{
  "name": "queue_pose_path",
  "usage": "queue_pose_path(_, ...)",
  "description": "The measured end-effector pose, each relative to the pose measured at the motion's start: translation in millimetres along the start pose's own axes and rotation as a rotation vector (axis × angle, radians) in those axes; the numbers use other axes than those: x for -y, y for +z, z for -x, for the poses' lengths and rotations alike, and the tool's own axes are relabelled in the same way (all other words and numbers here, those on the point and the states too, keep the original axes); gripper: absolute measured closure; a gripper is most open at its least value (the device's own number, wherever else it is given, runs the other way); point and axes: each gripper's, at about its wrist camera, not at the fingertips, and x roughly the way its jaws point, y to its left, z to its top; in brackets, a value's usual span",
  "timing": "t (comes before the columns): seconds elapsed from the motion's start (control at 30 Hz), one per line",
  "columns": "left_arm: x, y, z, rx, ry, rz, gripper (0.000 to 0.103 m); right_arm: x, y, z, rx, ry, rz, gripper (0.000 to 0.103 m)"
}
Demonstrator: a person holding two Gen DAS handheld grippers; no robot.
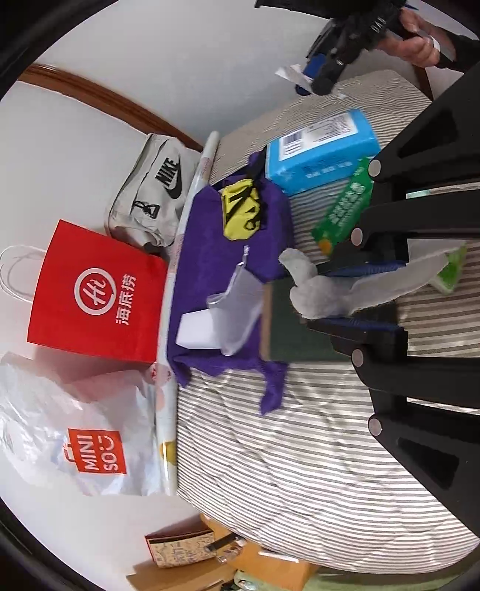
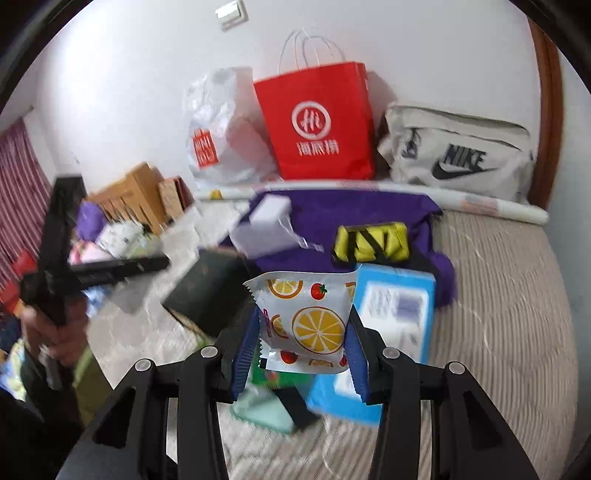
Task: Organize soft objects
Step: 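Carry the tissue with the left tool while the right tool carries the packet over the towel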
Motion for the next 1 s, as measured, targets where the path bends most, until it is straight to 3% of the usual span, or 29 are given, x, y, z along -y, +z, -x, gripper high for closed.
queue_pose_path(0.57, 1, 72, -58, -0.024, 0.028, -0.030, 0.084, 54, 77, -82, -0.099, -0.158, -0.032, 0.058)
queue_pose_path(1.0, -8, 110, -118, -0.094, 0.023, 0.006, 0.084, 83, 118, -153, -0.175, -0.201, -0.010, 0.058)
